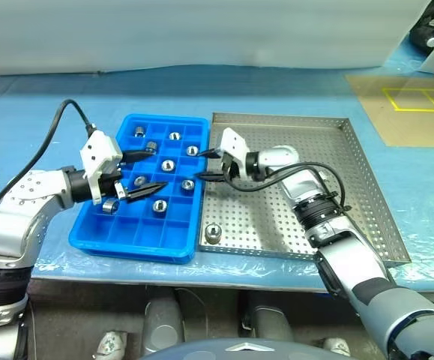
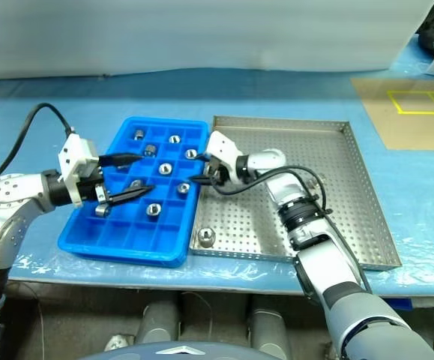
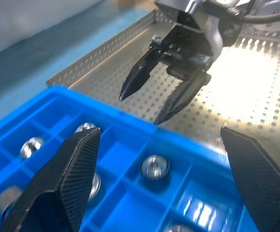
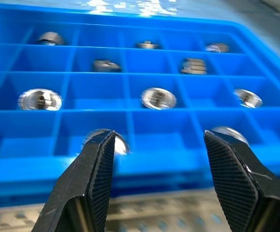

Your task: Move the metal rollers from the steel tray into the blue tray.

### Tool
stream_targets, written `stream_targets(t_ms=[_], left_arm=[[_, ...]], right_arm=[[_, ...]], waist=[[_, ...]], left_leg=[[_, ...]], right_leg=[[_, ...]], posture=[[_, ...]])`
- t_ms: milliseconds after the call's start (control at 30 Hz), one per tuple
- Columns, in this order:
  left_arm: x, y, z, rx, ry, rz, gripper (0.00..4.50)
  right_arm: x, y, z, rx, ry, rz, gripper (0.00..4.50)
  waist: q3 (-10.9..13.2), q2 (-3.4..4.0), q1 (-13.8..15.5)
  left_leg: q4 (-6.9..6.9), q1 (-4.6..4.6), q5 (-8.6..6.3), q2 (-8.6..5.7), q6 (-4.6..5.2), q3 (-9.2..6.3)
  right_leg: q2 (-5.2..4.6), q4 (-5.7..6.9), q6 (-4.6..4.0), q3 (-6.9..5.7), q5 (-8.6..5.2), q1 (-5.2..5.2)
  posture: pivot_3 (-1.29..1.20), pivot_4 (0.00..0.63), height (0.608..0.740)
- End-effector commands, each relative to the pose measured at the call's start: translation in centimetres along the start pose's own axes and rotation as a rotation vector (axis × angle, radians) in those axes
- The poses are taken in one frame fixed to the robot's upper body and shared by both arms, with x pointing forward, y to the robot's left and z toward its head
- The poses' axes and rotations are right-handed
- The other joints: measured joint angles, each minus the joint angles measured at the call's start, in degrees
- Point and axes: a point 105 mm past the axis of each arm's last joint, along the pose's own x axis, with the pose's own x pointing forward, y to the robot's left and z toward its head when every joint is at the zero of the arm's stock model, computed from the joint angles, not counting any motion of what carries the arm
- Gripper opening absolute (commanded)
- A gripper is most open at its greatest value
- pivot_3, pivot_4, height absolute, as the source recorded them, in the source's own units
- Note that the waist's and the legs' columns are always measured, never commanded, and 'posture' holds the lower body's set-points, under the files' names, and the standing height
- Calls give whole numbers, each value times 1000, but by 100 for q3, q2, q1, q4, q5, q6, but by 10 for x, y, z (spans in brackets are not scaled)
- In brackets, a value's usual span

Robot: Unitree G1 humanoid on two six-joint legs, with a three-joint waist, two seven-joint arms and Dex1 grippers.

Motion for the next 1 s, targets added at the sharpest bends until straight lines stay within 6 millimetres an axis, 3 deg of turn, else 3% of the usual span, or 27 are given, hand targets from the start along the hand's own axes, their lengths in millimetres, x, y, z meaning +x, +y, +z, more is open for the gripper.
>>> stream_targets(t_ms=[33,167,300,533,700,833,1000], left_arm=[[26,-5,3,17,-37,-96,4245],[59,-20,6,6,-87,-245,4245],[92,-31,7,-5,-128,-366,4245],[135,-36,11,3,-184,-455,4245],[147,-40,11,11,-198,-499,4245],[149,-37,11,12,-201,-496,4245],[147,-36,11,18,-203,-498,4245]], right_arm=[[-36,-17,2,0,-5,-104,2986],[-76,-26,-15,28,66,-235,2986],[-111,-22,-30,64,126,-357,2986],[-149,-20,-44,110,185,-544,2986],[-160,-24,-52,124,203,-660,2986],[-154,-24,-54,153,184,-682,2986],[-143,-24,-74,218,190,-688,2986]], waist=[[-1,-1,-30],[-1,-1,-61],[-1,-1,-241],[-1,-1,-609],[-1,-1,-764],[-1,-1,-835],[-2,0,-831]], left_leg=[[-1,1,1,0,-2,0],[-2,-1,5,0,-7,3],[-4,2,5,-2,-6,8],[14,5,-9,-8,18,13],[18,5,-16,-10,30,14],[26,1,-21,-12,38,14],[27,0,-27,-13,49,14]], right_leg=[[1,-1,0,3,0,0],[7,-10,1,8,0,-1],[9,-13,2,17,0,-2],[10,-16,12,34,7,3],[10,-23,12,35,6,7],[11,-26,12,34,7,9],[10,-42,12,29,7,20]], posture=[[-82,150,740],[-197,150,740],[-291,150,740],[-445,150,740],[-491,150,740],[-500,150,740],[-488,150,740]])
